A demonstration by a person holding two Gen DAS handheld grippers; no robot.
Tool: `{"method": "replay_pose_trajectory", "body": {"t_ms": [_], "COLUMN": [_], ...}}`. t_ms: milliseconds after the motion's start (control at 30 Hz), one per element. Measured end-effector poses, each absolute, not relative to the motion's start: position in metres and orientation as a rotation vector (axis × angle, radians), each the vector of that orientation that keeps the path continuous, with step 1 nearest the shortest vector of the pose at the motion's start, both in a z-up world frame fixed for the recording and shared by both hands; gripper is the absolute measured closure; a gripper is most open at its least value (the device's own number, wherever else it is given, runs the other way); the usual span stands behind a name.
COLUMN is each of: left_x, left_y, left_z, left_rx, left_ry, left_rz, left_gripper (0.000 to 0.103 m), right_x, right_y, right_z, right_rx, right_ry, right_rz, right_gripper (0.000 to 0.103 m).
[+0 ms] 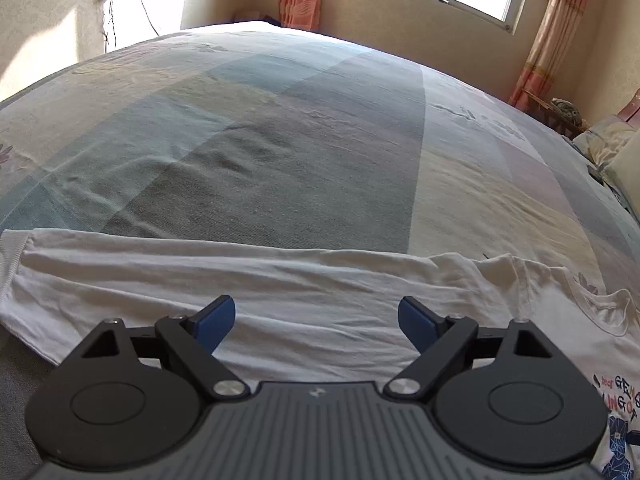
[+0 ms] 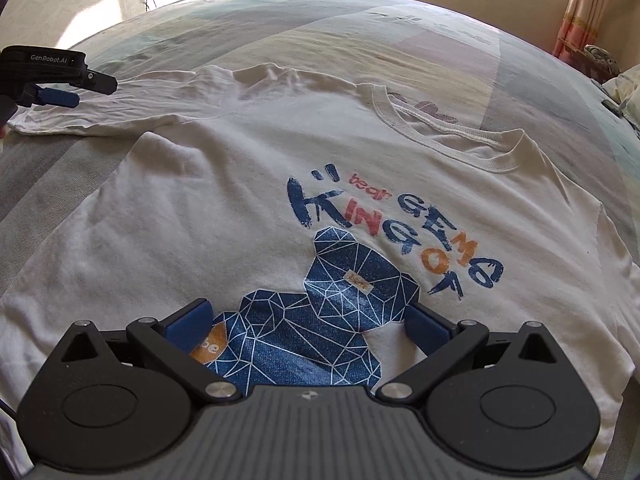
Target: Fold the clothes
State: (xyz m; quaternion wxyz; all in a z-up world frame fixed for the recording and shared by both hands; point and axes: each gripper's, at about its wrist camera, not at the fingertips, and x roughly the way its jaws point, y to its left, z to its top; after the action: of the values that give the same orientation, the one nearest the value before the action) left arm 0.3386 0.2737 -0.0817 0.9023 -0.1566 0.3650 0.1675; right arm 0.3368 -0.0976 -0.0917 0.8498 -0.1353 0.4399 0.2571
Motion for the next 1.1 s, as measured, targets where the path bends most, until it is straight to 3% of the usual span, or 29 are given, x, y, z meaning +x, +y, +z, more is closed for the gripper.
{"method": "replay_pose_trajectory", "body": {"t_ms": [200, 500, 667, 833, 1100], "left_x": [0.313, 0.301, 0.302, 0.262, 0.294], "left_y": [0.287, 0.317, 0.35, 0.337, 0.382], "left_z": [-0.107, -0.086, -0.109, -0.107, -0.095], "left_rx": [-0.304, -0.301, -0.346, -0.318, -0.374], "left_ry": [0.746, 0.733, 0.806, 0.79, 0.761], "left_rz": [0.364, 0.395, 0.522, 0.513, 0.551], "left_gripper": [0.013, 0.012, 0.012, 0.011, 0.011], "right_x": [0.339, 0.341, 0.342, 0.342, 0.343], "right_y": [-0.096, -0.096, -0.094, -0.094, -0.092], "right_z": [-0.091, -0.091, -0.09, -0.09, -0.09], "right_rx": [-0.294, -0.301, -0.305, -0.306, -0.309], "right_ry": [0.937, 0.947, 0.956, 0.956, 0.958], "right_rz": [0.547, 0.555, 0.55, 0.554, 0.554], "right_gripper": [0.0, 0.0, 0.0, 0.0, 0.0]}}
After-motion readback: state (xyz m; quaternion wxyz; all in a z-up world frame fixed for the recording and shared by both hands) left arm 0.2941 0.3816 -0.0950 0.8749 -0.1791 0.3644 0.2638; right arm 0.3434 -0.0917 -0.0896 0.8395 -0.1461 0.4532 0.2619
